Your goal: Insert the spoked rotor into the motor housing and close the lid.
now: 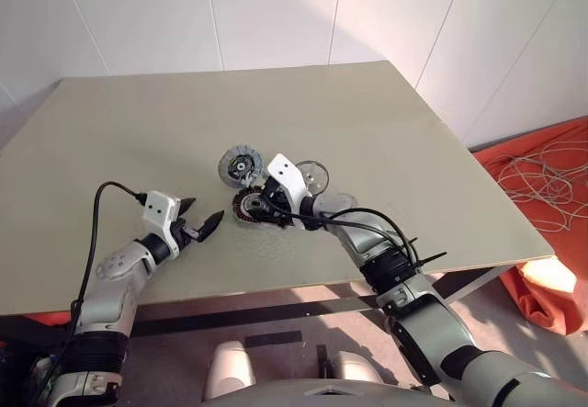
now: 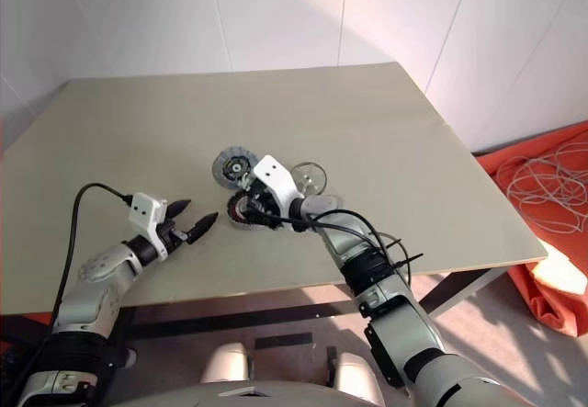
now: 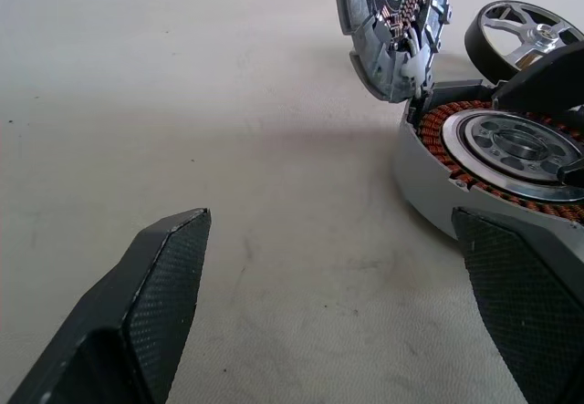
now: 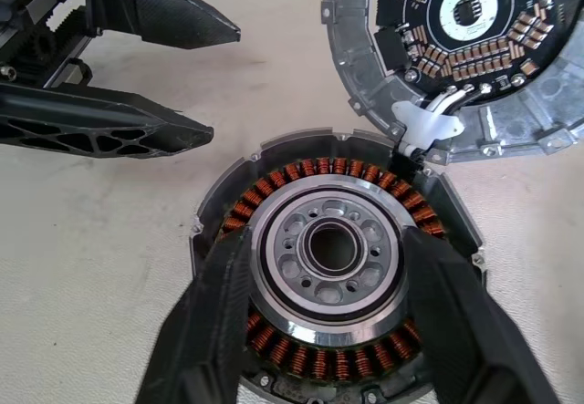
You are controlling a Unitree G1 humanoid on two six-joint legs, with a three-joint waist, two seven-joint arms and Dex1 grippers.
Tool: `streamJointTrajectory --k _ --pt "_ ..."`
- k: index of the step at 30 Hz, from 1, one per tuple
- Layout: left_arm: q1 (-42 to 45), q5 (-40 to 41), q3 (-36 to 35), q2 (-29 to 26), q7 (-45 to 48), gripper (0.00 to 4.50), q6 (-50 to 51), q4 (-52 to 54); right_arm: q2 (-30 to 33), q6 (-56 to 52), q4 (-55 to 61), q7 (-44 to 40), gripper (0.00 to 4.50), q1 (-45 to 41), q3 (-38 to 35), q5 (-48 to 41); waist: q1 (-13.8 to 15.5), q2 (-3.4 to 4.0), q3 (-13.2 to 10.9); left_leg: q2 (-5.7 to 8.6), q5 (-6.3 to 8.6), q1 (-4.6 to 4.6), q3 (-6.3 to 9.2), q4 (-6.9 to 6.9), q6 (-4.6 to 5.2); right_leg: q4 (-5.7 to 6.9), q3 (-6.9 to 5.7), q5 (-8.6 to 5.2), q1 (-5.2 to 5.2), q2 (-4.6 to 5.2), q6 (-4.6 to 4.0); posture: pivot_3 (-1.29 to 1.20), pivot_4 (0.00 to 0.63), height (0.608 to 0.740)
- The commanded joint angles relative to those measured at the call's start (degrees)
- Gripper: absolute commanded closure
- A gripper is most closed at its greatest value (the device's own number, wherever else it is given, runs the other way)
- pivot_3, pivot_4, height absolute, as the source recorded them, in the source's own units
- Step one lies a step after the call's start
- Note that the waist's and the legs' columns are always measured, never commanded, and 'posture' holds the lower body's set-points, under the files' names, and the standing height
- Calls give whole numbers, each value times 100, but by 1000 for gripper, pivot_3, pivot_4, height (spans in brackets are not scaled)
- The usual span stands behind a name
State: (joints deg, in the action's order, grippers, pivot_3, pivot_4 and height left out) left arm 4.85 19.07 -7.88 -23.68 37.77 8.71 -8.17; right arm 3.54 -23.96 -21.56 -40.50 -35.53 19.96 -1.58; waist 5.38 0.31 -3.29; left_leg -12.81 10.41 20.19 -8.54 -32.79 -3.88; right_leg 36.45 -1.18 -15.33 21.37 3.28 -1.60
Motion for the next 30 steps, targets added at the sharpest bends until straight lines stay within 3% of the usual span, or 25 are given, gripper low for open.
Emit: streamJointTrajectory --k 1,3,20,30 --pt "109 9 -76 -49 2 0 -62 134 -21 158 85 37 461 -116 -47 18 0 0 0 0 0 0 0 0 -1 0 0 0 0 0 0 0 0 740" --pt "70 15 -65 -38 -22 0 -27 234 -24 189 81 37 19 -114 -60 21 1 0 0 0 -1 0 1 0 -1 1 -1 0 0 0 0 0 0 740" --pt "31 160 -47 -28 -51 0 403 746 -10 121 697 -72 19 -135 -301 -237 -4 -1 -1 -1 -1 -1 0 1 -1 2 -1 0 1 -1 -1 0 0 740" --pt "29 126 -29 -19 -105 0 477 831 -68 201 390 -31 19 -150 -282 -187 -4 -1 -1 -1 -1 -1 0 1 -2 2 -1 0 1 -1 -1 0 0 740"
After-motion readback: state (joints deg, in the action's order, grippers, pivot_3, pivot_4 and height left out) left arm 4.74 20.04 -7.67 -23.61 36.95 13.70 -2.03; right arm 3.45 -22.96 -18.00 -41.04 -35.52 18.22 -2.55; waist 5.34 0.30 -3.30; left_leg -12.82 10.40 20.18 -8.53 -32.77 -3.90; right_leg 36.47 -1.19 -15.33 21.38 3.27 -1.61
